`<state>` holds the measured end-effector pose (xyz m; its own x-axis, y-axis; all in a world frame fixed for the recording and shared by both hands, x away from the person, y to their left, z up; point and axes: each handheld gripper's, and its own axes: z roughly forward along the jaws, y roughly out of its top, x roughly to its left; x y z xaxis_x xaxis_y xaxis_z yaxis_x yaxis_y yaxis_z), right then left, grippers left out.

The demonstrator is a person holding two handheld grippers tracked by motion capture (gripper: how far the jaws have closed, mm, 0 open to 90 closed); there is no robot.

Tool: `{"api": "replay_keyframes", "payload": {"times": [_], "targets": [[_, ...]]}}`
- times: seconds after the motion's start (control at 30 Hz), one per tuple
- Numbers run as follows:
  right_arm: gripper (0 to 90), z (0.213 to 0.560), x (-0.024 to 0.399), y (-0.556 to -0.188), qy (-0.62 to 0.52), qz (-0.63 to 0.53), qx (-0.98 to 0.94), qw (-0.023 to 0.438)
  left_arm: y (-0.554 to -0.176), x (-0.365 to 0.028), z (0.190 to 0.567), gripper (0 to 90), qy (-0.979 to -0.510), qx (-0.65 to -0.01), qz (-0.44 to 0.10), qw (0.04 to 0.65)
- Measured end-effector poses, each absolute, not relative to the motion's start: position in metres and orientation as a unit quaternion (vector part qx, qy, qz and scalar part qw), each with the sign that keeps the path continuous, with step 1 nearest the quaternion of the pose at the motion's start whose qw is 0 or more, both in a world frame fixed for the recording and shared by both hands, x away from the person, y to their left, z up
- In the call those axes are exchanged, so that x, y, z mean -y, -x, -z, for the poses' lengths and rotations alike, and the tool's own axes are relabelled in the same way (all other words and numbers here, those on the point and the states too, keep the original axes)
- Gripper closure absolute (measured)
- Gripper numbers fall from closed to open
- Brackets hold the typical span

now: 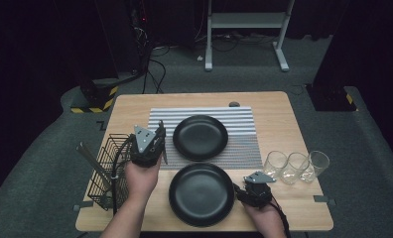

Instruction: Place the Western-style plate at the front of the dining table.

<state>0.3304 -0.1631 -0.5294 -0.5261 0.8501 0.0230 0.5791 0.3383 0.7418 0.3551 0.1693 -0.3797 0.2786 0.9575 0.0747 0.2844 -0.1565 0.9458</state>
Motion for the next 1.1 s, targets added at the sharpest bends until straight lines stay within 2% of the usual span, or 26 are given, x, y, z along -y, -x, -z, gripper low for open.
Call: {"api": "replay_keyframes", "payload": {"times": [1.1], "targets": [[47.6,0.53,0.165,-0.331,-0.448,-0.366,-0.795,0.182,-0.376,-0.163,0.396,83.1,-0.663,-0.496,-0.358,0.432]]}}
